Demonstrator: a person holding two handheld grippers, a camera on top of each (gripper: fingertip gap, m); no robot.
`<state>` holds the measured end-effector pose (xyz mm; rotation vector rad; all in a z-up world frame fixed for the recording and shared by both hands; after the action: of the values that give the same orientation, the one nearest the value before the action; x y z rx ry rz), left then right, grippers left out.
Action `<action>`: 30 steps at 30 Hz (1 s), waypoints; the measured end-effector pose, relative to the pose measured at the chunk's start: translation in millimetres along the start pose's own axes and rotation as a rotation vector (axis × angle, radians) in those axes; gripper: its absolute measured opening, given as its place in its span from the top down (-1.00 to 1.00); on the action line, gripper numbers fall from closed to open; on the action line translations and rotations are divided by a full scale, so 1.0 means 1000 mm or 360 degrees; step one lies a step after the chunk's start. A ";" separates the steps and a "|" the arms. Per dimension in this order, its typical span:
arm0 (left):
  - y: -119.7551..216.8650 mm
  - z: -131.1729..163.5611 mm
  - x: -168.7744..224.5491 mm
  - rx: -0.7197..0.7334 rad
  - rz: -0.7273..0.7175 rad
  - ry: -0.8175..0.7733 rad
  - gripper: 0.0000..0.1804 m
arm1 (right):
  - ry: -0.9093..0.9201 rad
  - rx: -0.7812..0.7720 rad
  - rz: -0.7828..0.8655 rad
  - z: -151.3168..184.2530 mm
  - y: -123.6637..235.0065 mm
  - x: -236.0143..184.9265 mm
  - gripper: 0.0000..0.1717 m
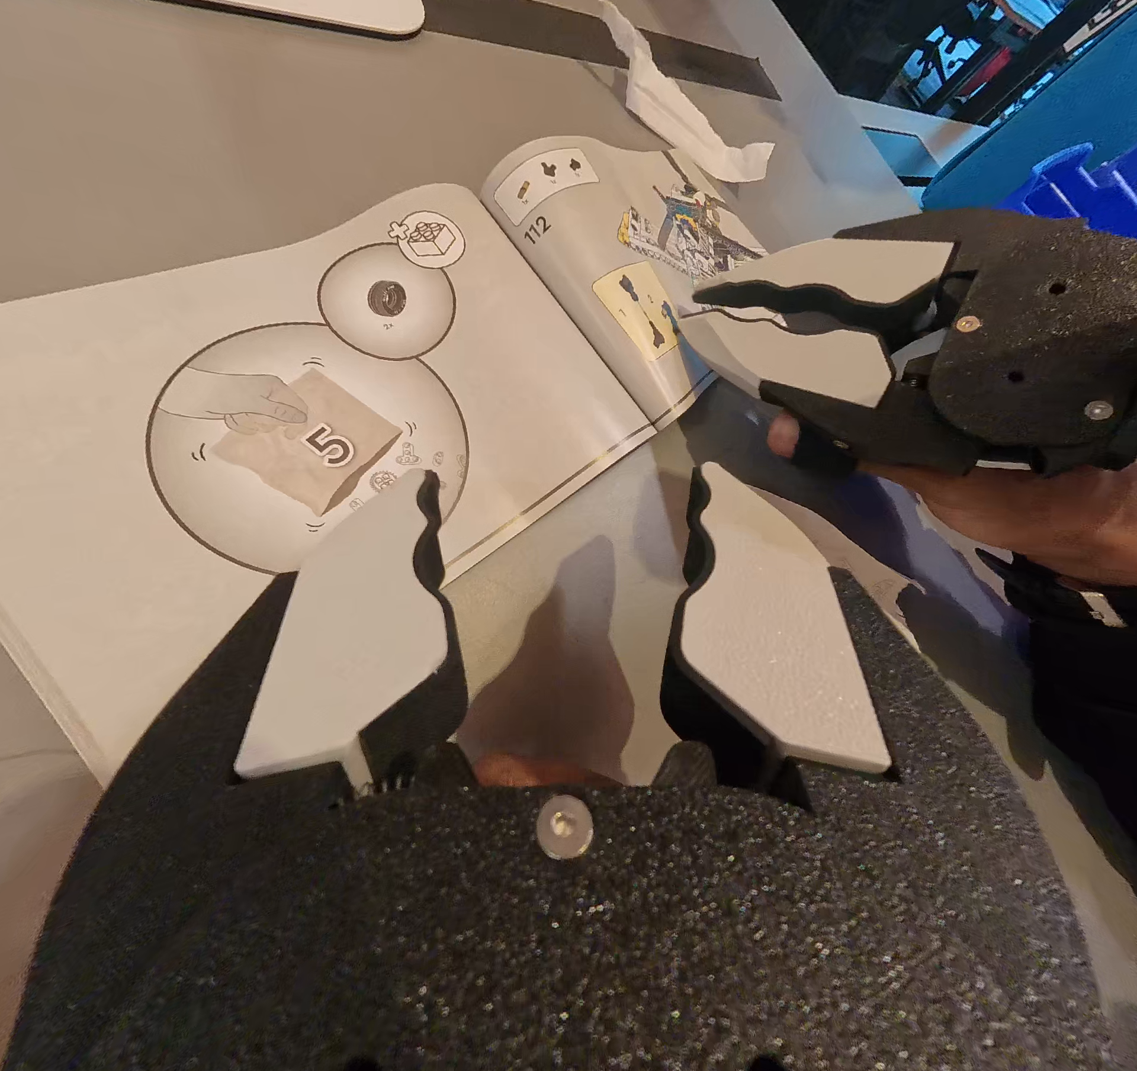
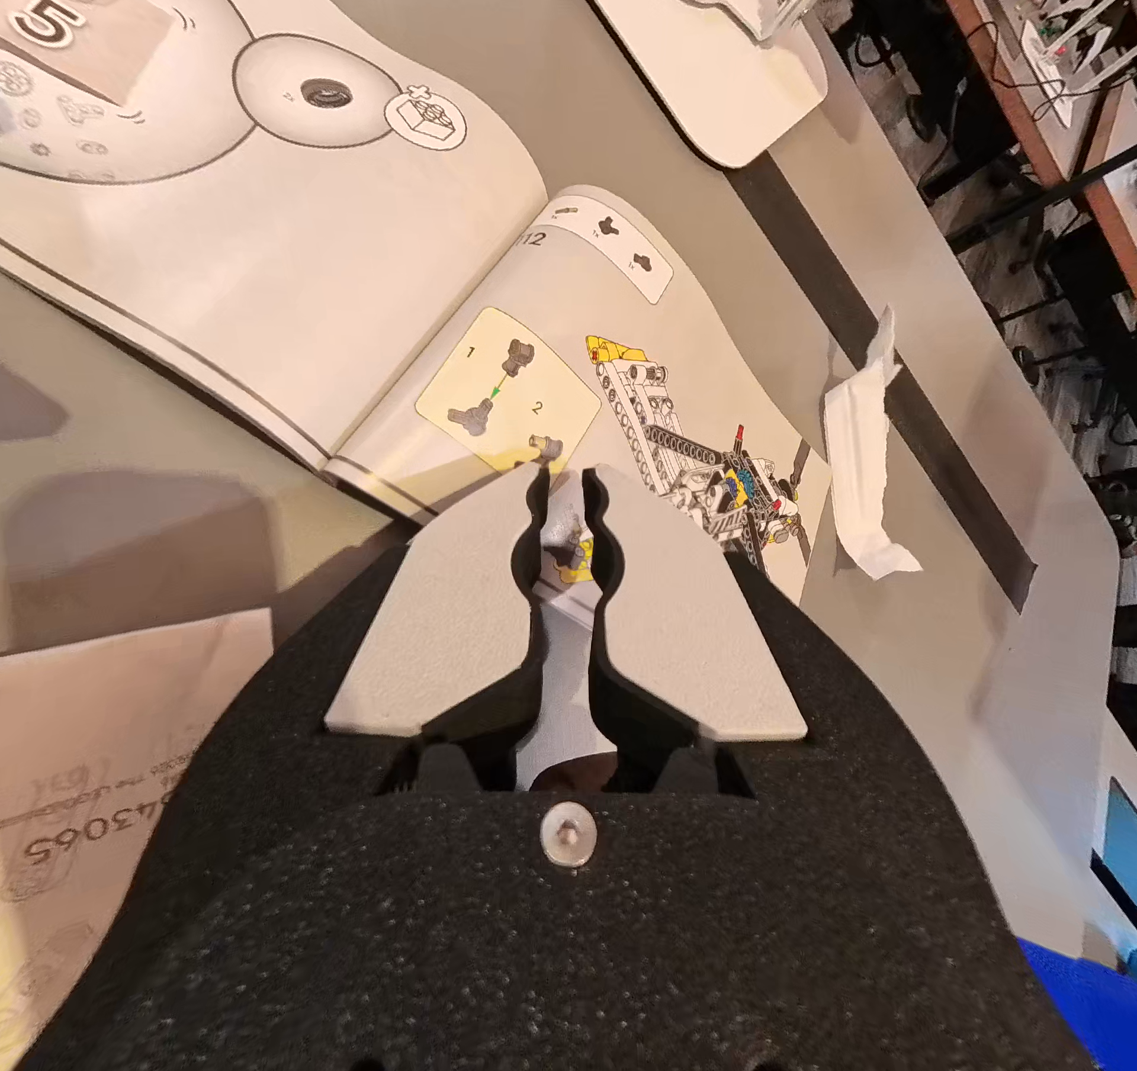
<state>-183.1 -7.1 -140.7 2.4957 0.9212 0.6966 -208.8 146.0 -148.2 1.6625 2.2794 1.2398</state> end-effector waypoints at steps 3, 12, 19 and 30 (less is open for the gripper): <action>0.000 0.001 0.001 -0.0009 0.0005 -0.0011 0.13 | -0.0008 0.0014 0.0007 0.002 0.001 0.001 0.86; -0.001 0.001 0.004 -0.0014 -0.0005 -0.0075 0.13 | -0.0033 0.0053 0.0028 0.005 0.002 0.000 0.86; -0.001 0.002 0.006 -0.0018 -0.0004 -0.0094 0.14 | -0.0104 0.0099 0.0000 0.005 0.001 0.001 0.86; 0.001 0.000 0.021 0.0030 0.0009 -0.0223 0.12 | -0.0149 0.0120 -0.0043 0.005 0.001 0.002 0.84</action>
<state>-169.2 6.7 -133.5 2.5279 0.8739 0.5093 -207.0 150.3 -150.1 1.6700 2.3115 1.0596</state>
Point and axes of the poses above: each gripper's, where its closed fingertips meet, y back along the fingers, z out of its underside, x = y × z across the jaws, the point moved 5 cm from there along y, back along the fingers, and after that the axes turned 7 degrees about -y, right-handed, at the moved point
